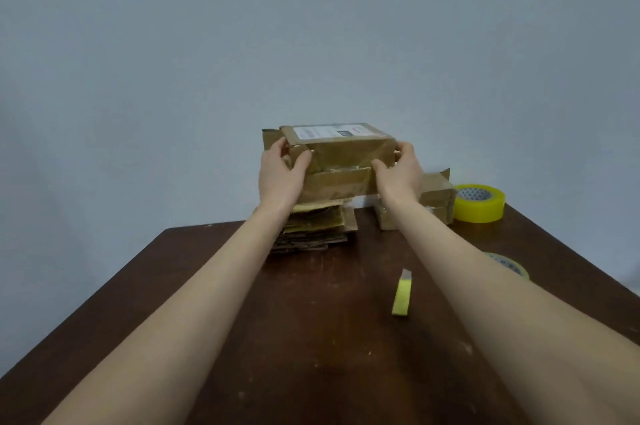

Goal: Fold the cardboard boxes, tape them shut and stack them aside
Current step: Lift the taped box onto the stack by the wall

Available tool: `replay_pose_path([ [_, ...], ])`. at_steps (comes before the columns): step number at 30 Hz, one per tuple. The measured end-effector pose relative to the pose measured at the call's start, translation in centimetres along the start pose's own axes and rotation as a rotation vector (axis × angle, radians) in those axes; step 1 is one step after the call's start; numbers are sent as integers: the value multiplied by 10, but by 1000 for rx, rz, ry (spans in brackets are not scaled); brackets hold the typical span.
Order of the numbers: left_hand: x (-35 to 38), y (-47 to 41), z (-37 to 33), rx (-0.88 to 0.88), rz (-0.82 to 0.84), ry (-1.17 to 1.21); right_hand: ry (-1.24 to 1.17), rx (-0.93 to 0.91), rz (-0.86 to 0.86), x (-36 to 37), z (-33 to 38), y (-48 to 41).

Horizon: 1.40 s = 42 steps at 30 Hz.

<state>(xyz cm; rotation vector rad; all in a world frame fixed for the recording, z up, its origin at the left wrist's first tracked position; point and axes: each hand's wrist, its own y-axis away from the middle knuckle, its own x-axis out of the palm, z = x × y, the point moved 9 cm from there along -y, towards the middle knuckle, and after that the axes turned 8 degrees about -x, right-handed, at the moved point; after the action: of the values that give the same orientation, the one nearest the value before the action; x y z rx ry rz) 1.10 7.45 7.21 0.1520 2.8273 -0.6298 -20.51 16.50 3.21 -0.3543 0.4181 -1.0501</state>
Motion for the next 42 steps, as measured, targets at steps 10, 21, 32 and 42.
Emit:
replay_pose_path([
  [10,206,-75,37,-118,316,27,219,183,-66,-19,-96,-102],
  [21,258,-65,68,-183,523,-137,309,203,200,32,-134,-89],
  [32,106,-92,99,-95,182,-422,367,-10,377,116,-74,-45],
  [42,-5,-135,215,-530,122,-451,291,223,542,188,-102,-48],
])
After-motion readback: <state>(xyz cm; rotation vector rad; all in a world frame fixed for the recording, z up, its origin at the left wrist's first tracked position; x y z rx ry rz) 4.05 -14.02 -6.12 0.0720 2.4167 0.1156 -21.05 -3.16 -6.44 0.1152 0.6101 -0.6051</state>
